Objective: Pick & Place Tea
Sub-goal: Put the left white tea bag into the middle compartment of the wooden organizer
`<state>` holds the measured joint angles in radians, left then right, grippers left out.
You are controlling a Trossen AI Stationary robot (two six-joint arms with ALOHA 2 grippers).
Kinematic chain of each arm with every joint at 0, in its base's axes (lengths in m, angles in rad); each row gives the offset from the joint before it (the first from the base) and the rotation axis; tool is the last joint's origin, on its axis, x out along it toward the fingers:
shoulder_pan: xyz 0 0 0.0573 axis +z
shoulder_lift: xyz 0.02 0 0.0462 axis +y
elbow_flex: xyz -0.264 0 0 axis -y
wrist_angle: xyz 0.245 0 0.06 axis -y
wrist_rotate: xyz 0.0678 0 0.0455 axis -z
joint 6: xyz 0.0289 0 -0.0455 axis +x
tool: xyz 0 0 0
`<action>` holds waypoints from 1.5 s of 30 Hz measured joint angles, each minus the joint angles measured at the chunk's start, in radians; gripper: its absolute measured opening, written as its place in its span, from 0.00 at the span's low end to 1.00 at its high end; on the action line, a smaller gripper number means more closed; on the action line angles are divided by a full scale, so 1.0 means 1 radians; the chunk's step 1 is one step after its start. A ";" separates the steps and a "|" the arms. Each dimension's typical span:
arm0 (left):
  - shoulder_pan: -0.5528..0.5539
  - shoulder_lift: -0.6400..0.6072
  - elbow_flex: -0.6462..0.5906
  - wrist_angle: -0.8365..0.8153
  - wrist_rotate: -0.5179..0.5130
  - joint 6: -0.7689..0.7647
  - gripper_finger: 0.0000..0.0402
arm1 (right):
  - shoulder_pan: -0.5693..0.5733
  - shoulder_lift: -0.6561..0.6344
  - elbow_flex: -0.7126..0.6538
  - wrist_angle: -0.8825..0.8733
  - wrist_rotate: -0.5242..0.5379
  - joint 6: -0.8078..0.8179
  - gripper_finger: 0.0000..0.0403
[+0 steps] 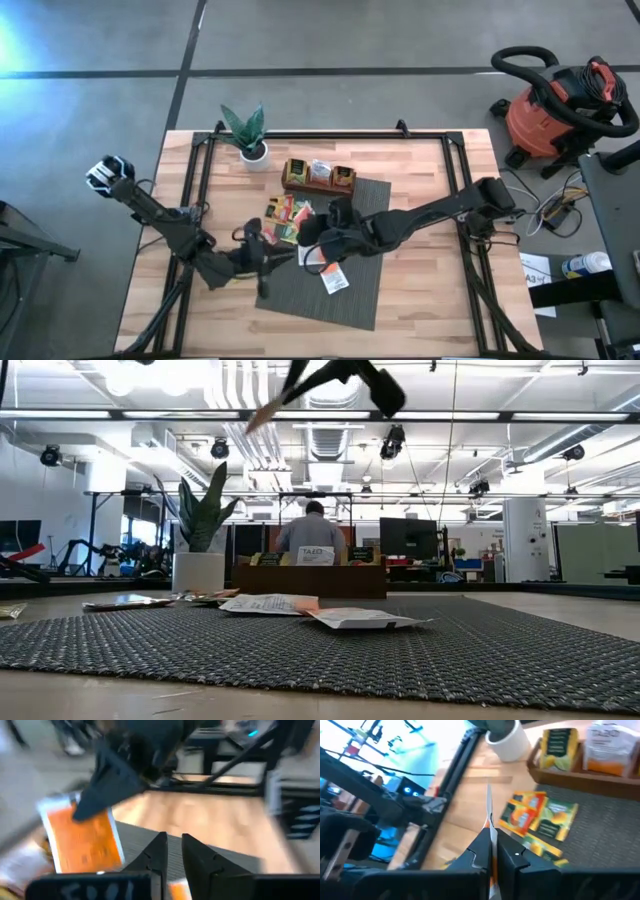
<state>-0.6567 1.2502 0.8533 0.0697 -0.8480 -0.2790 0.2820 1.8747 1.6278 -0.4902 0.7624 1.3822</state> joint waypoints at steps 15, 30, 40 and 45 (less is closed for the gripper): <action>-0.002 0.184 0.207 -0.228 -0.360 0.058 0.42 | -0.009 0.005 0.039 0.030 0.049 0.000 0.03; 0.074 0.198 0.206 -0.298 -0.493 0.084 0.43 | -0.015 0.006 0.040 0.114 0.041 0.027 0.03; 0.087 0.200 0.206 -0.297 -0.471 0.043 0.43 | -0.038 0.005 0.040 0.149 0.025 -0.010 0.03; 0.101 0.201 0.186 -0.308 -0.471 0.042 0.43 | -0.057 0.005 0.050 0.182 -0.083 -0.071 0.03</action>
<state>-0.5560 1.4517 1.0393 -0.2382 -1.3193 -0.2375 0.2247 1.8801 1.6781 -0.3084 0.6793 1.3114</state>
